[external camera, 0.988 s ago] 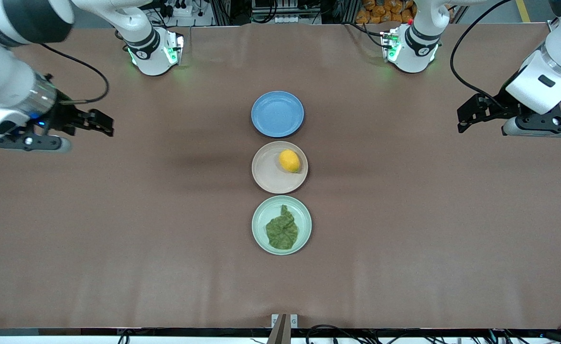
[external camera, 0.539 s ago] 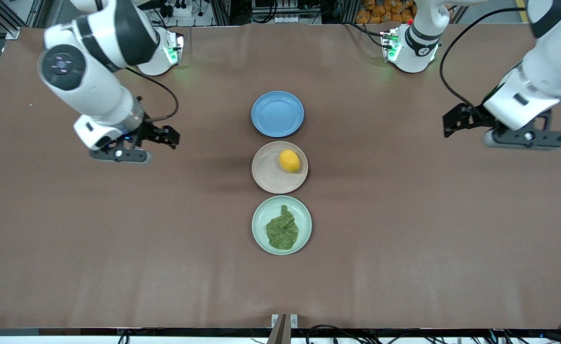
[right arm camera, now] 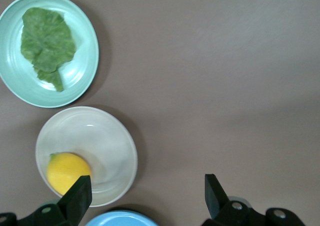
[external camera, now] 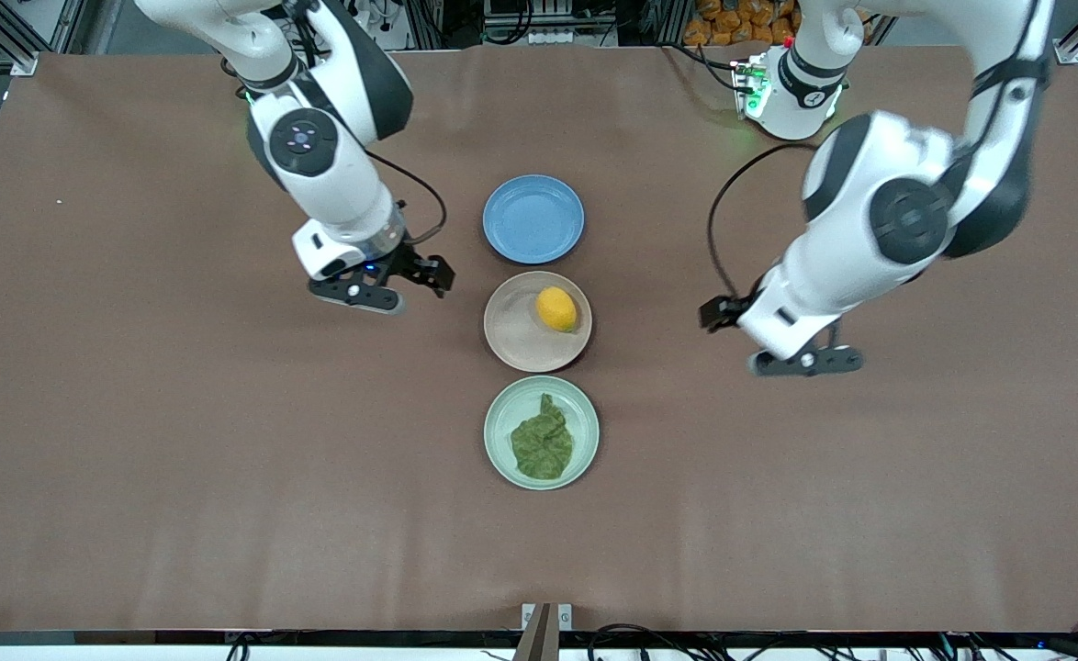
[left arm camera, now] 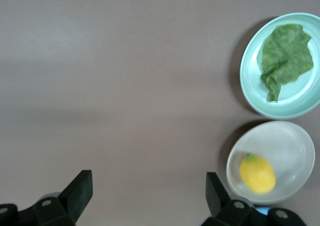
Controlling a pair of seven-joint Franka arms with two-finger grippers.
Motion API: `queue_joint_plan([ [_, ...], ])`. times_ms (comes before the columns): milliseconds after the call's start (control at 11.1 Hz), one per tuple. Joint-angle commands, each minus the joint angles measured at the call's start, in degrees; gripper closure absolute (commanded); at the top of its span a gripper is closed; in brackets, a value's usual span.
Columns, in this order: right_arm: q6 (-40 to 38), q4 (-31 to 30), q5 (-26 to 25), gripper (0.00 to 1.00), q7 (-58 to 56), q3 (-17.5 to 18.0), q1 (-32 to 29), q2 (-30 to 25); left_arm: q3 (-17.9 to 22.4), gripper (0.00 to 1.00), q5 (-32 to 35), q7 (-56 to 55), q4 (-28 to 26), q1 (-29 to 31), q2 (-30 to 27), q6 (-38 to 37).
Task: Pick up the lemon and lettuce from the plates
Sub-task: 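Move the right gripper toward the lemon while the left gripper approaches the lettuce, then lower the right gripper onto the lemon while the left gripper lowers onto lettuce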
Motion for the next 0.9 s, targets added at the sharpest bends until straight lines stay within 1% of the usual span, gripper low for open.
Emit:
queue_joint_plan([
  [0, 10.54, 0.34, -2.39, 0.0, 13.9, 0.14, 4.76, 6.08, 0.59, 0.0, -0.47, -9.06, 2.82, -3.06, 7.42, 9.72],
  [269, 19.69, 0.6, -11.78, 0.0, 32.88, 0.14, 8.01, 11.27, 0.5, 0.0, -0.56, -14.97, 8.61, -4.64, 14.88, 15.97],
  [449, 21.92, 0.95, -20.21, 0.0, 42.92, 0.23, 9.25, 13.73, 0.94, 0.0, -0.21, -18.83, 9.24, -7.36, 19.9, 27.54],
  [539, 22.88, 1.04, -23.56, 0.0, 46.18, 0.23, 10.21, 14.88, 1.03, 0.0, -0.21, -20.42, 9.16, -8.25, 21.22, 31.17],
  [629, 24.02, 1.13, -25.85, 0.0, 48.57, 0.23, 11.18, 15.93, 1.03, 0.0, -0.3, -20.96, 9.16, -8.95, 22.11, 32.68],
  [719, 24.12, 1.48, -27.53, 0.0, 48.85, 0.31, 11.36, 16.99, 1.03, 0.0, -0.21, -21.05, 9.16, -9.39, 22.9, 34.87],
  [808, 24.03, 1.48, -27.89, 0.0, 47.64, 0.4, 11.28, 17.34, 1.03, 0.0, -0.3, -21.31, 9.16, -10.27, 23.78, 37.51],
])
